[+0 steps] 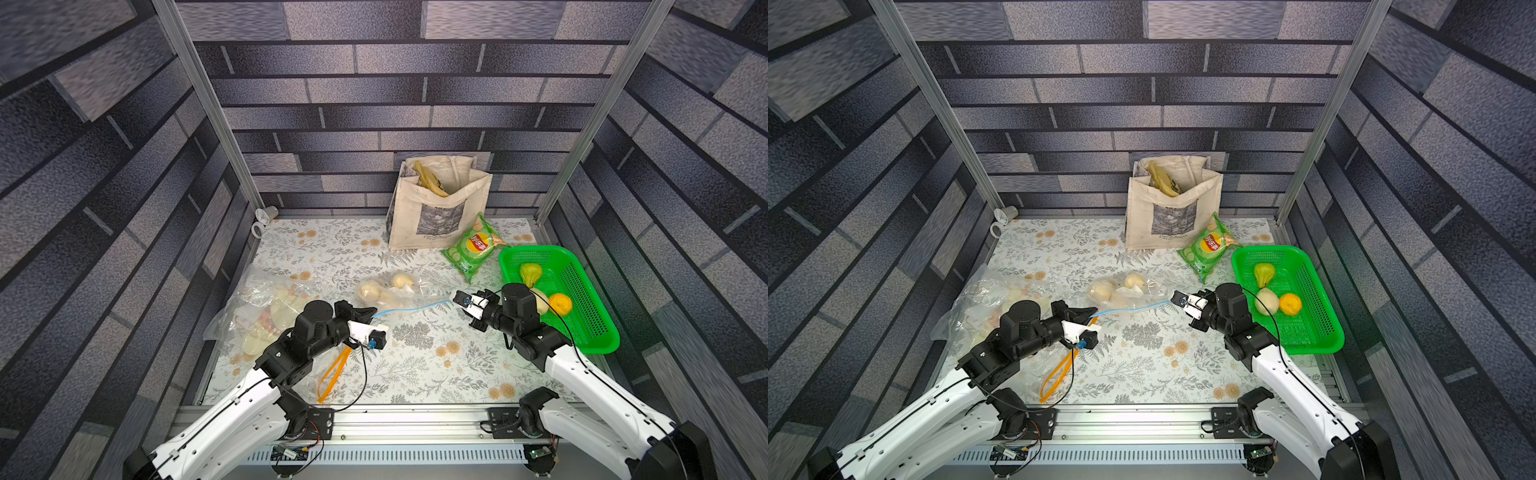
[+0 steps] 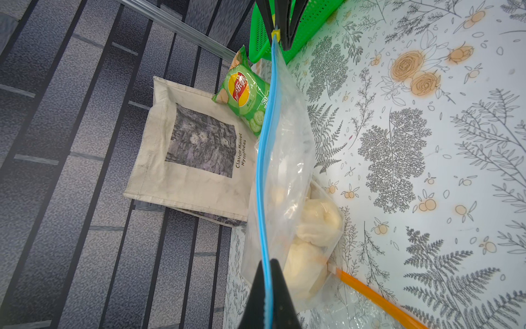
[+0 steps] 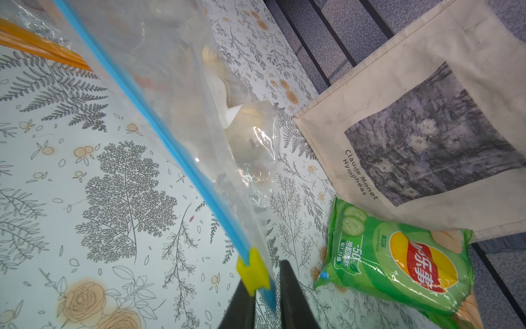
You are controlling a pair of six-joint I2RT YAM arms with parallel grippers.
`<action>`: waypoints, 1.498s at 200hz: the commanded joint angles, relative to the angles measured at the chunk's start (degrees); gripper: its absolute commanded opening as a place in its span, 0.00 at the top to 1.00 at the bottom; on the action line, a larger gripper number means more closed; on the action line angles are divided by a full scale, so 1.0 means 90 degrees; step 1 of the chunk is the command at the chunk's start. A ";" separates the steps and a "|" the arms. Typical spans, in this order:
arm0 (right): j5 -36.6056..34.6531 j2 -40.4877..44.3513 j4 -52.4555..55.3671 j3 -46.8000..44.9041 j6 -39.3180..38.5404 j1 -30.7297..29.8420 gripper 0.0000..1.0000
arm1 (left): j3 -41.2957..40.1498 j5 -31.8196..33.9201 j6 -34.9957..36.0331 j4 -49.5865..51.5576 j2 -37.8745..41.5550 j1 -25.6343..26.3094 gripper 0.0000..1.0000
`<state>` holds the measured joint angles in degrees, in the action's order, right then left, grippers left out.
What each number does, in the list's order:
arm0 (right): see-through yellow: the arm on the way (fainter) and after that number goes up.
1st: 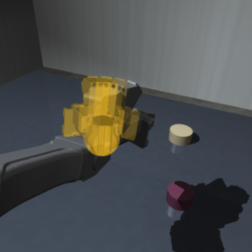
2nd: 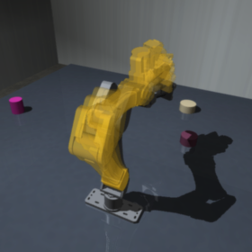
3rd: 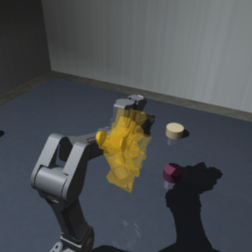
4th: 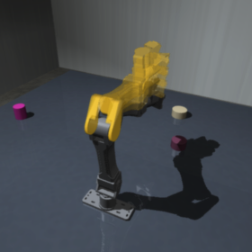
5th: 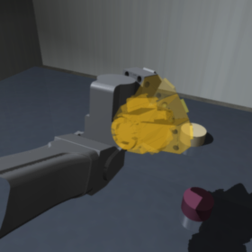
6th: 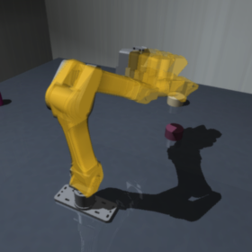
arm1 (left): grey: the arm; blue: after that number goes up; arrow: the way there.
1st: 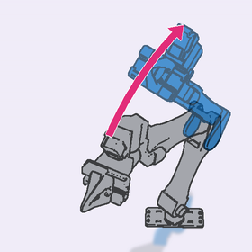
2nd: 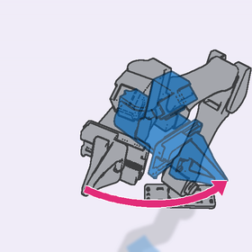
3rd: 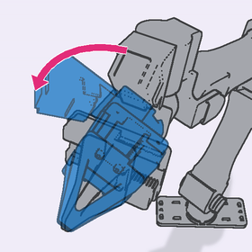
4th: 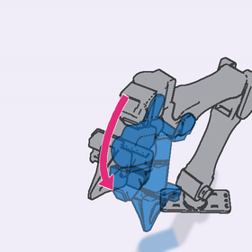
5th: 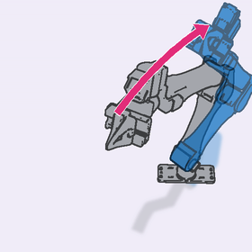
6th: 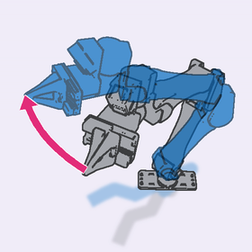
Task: Open the zip-top bag and take out the pear
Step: Unzip the zipper on the zipper food storage bag.
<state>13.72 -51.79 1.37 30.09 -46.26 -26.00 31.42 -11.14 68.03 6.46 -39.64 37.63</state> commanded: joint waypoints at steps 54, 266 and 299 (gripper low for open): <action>0.0838 -0.0186 -0.0435 0.0155 -0.0136 -0.0036 1.00 | 0.0004 -0.0150 -0.0873 -0.0275 0.0075 -0.0881 0.92; 0.3915 -0.2478 0.2499 0.3922 0.0512 -0.0032 1.00 | 0.5279 -0.4714 -0.2969 0.2278 -0.3742 -0.1185 0.46; 0.4021 -0.2510 0.2653 0.4051 0.0413 -0.0035 1.00 | 0.5754 -0.4841 -0.3018 0.2708 -0.4327 -0.0854 0.51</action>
<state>46.30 -73.97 20.43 64.07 -42.44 -26.02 79.07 -50.94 42.74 26.41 -76.66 28.25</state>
